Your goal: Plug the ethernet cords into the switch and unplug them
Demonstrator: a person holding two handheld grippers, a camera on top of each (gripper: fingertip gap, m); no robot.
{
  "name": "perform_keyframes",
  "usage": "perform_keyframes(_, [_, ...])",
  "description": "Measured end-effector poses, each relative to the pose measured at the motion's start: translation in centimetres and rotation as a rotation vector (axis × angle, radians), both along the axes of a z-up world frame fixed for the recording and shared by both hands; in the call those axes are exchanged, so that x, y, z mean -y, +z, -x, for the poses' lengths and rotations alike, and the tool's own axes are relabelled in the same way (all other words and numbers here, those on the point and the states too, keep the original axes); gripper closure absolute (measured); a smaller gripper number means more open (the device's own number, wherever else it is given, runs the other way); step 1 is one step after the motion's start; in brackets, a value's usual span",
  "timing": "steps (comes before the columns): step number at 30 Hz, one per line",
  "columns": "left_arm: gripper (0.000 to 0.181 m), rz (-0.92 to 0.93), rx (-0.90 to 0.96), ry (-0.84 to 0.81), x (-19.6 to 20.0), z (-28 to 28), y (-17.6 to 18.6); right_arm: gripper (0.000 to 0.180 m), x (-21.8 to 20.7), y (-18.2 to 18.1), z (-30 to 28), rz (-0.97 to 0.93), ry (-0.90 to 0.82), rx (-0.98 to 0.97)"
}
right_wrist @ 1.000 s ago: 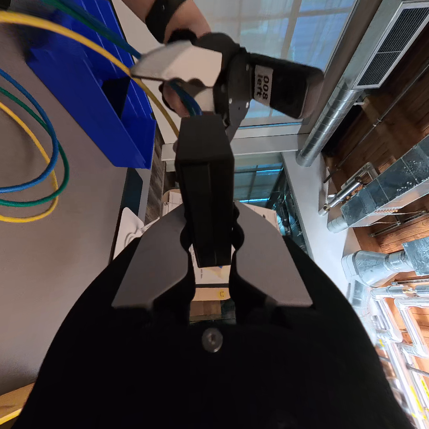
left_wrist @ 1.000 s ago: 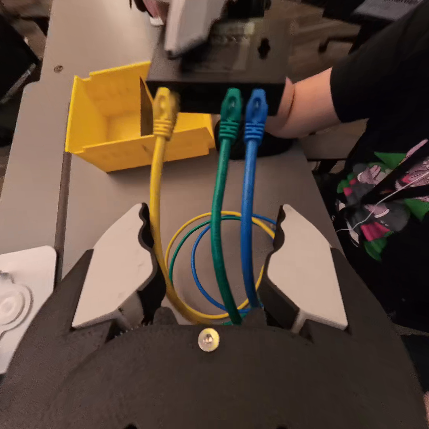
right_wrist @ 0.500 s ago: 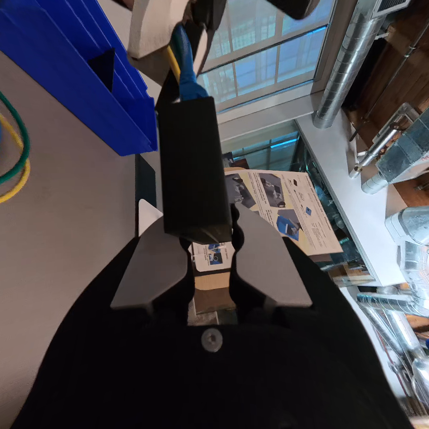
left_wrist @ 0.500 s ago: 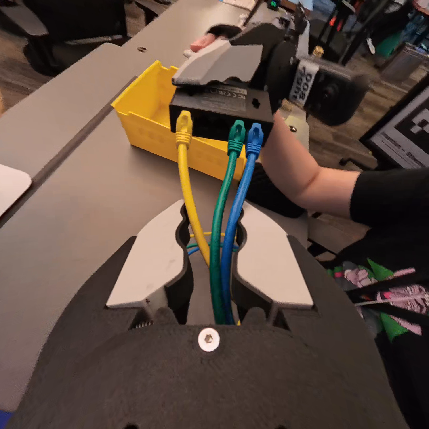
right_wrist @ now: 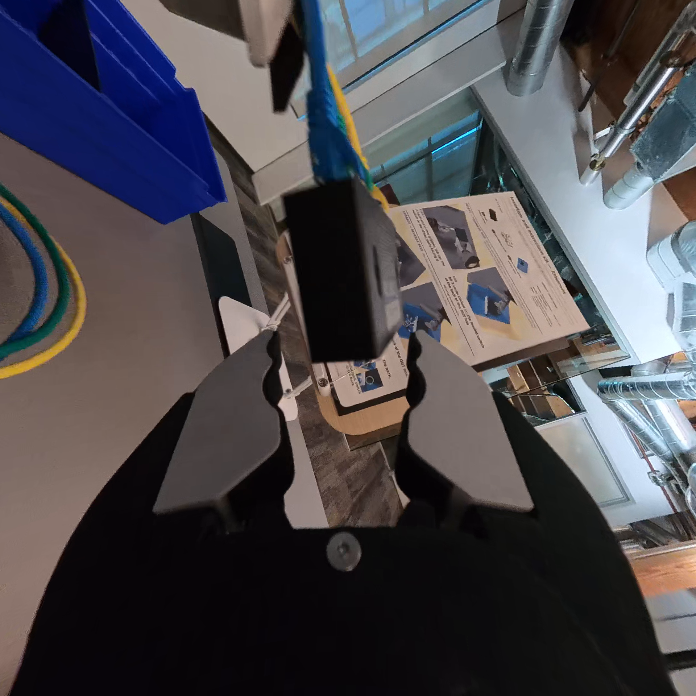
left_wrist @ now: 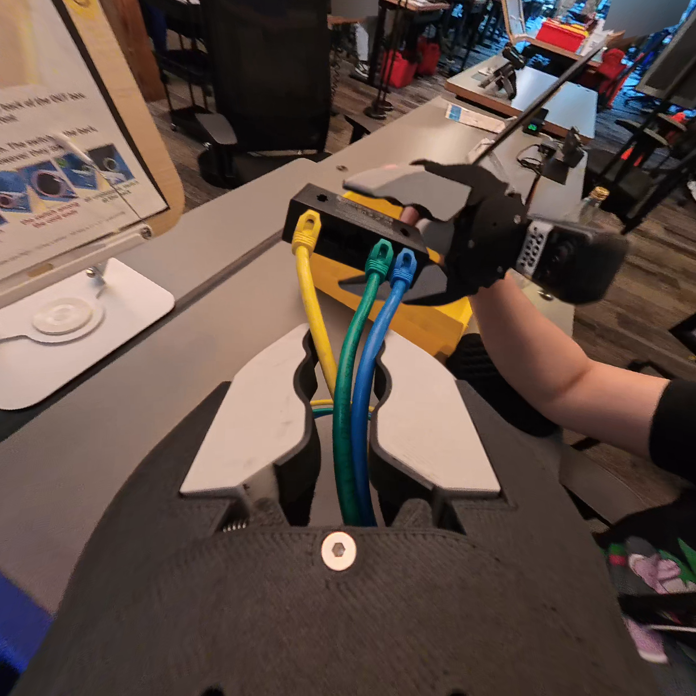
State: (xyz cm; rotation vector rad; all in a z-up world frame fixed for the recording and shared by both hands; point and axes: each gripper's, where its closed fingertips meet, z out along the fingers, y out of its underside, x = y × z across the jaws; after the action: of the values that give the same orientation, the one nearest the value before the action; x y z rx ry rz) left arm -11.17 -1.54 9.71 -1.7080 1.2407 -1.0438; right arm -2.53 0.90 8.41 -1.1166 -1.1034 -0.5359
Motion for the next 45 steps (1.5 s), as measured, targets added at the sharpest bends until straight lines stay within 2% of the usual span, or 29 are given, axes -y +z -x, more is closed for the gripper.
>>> perform_keyframes(2, [0.155, -0.019, 0.007, 0.040, -0.5, 0.1, 0.2, 0.116, -0.2, 0.1, 1.0, -0.027, -0.039, 0.034])
perform_keyframes(4, [0.155, -0.034, 0.009, 0.064, -0.8, 0.1, 0.2, 0.136, -0.4, 1.3, 1.4, -0.147, -0.146, 0.061])
perform_keyframes(6, [0.155, -0.047, 0.016, 0.056, -0.5, -0.1, 0.2, 0.144, -0.7, 2.2, 1.4, -0.229, -0.274, 0.098])
perform_keyframes(9, [0.148, -0.043, 0.035, -0.004, 1.3, -0.5, 0.4, 0.150, -0.9, 2.3, 1.2, -0.215, -0.350, 0.067])
perform_keyframes(13, [0.123, -0.060, 0.115, -0.133, 4.1, -0.4, 2.3, 0.148, -0.2, 3.2, 0.5, -0.206, -0.202, -0.075])
perform_keyframes(15, [0.110, -0.130, 0.141, -0.160, 4.4, 0.2, 3.5, 0.148, 0.5, 3.1, 0.8, -0.191, -0.077, -0.078])
perform_keyframes(18, [0.108, -0.211, 0.251, -0.205, 4.6, 1.5, 6.2, 0.148, 0.4, 2.7, -0.4, -0.158, -0.010, -0.152])
perform_keyframes(20, [0.108, -0.342, 0.294, -0.202, 3.8, 2.3, 7.2, 0.149, 1.4, 2.1, 0.4, -0.146, 0.156, -0.168])
perform_keyframes(22, [0.108, -0.505, 0.275, -0.185, 2.8, 2.4, 7.1, 0.149, 1.7, 2.3, 0.3, -0.164, 0.182, -0.190])
perform_keyframes(25, [0.103, -0.756, 0.088, -0.191, 1.6, 1.0, 4.5, 0.148, 3.5, 3.3, 1.5, -0.158, 0.317, -0.231])
perform_keyframes(31, [0.114, -1.067, -0.025, -0.335, 4.5, -3.2, 2.2, 0.149, 7.7, 4.5, 4.9, -0.098, 0.649, -0.333])
perform_keyframes(35, [0.126, -1.214, -0.077, -0.442, 7.1, -4.6, 1.4, 0.149, 9.2, 4.5, 5.5, -0.088, 0.751, -0.339])
perform_keyframes(36, [0.130, -1.256, -0.101, -0.449, 7.2, -4.8, 1.3, 0.148, 9.1, 4.1, 5.6, -0.078, 0.751, -0.320])
perform_keyframes(38, [0.127, -1.319, -0.143, -0.446, 7.3, -5.0, 1.1, 0.148, 9.1, 3.8, 5.6, -0.086, 0.746, -0.301])
perform_keyframes(45, [0.132, -1.388, -0.237, -0.425, 7.2, -4.3, 0.6, 0.148, 9.2, 3.3, 6.0, -0.095, 0.750, -0.254])
